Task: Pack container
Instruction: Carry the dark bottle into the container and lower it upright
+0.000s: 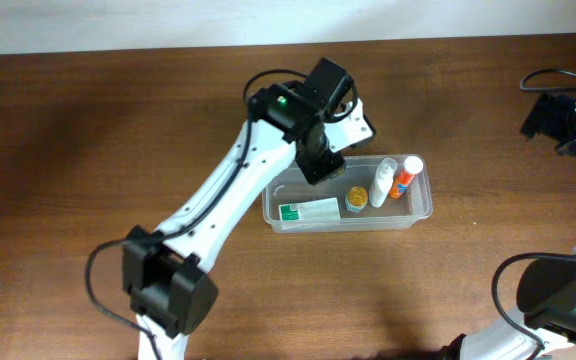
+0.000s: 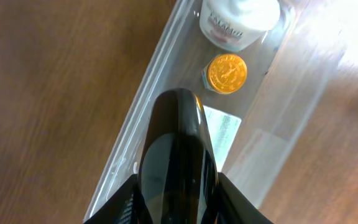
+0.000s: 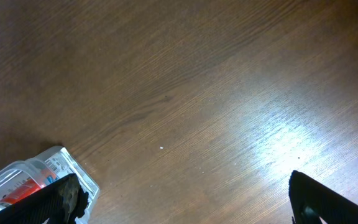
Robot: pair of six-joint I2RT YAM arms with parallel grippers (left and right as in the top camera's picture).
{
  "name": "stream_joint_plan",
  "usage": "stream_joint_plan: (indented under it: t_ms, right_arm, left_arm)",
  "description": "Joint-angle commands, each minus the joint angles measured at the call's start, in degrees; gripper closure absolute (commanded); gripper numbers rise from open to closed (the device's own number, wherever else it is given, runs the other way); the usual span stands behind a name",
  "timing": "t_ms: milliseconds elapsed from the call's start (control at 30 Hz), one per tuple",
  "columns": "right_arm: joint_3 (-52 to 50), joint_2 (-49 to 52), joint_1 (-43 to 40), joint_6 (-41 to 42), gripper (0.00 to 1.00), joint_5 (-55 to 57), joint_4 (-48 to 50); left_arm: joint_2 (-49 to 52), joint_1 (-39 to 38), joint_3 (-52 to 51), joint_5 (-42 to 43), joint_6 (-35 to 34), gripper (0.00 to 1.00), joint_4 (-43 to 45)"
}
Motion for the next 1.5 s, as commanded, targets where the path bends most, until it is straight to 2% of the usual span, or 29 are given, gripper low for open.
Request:
stream_joint_plan:
  t_ms: [0, 33, 133, 533, 1467]
  right_arm:
    - [-0.2, 0.2, -0.3, 0.7, 0.02, -0.1, 0.1]
    - [-0.2, 0.2, -0.3, 0.7, 0.02, -0.1, 0.1]
    - [-0.2, 0.2, -0.3, 0.7, 0.02, -0.1, 0.1]
    - [-0.2, 0.2, -0.3, 0.7, 0.02, -0.1, 0.1]
    - [-0.2, 0.2, -0.3, 0.7, 0.02, -0.1, 0.1]
  left_arm:
    - [1.8, -0.3, 0.9, 1.6, 4.5, 0.84, 0.6]
    - [2.4, -0.3, 0.9, 1.9, 5.5, 0.81, 0.6]
    - [3.7, -0.3, 0.9, 2.3, 7.4, 0.8, 0.6]
    - [8.2, -0.3, 0.9, 2.3, 11.3, 0.8, 1.3]
    - [12.7, 0.2, 0.9, 0.3, 12.6, 0.78, 2.7]
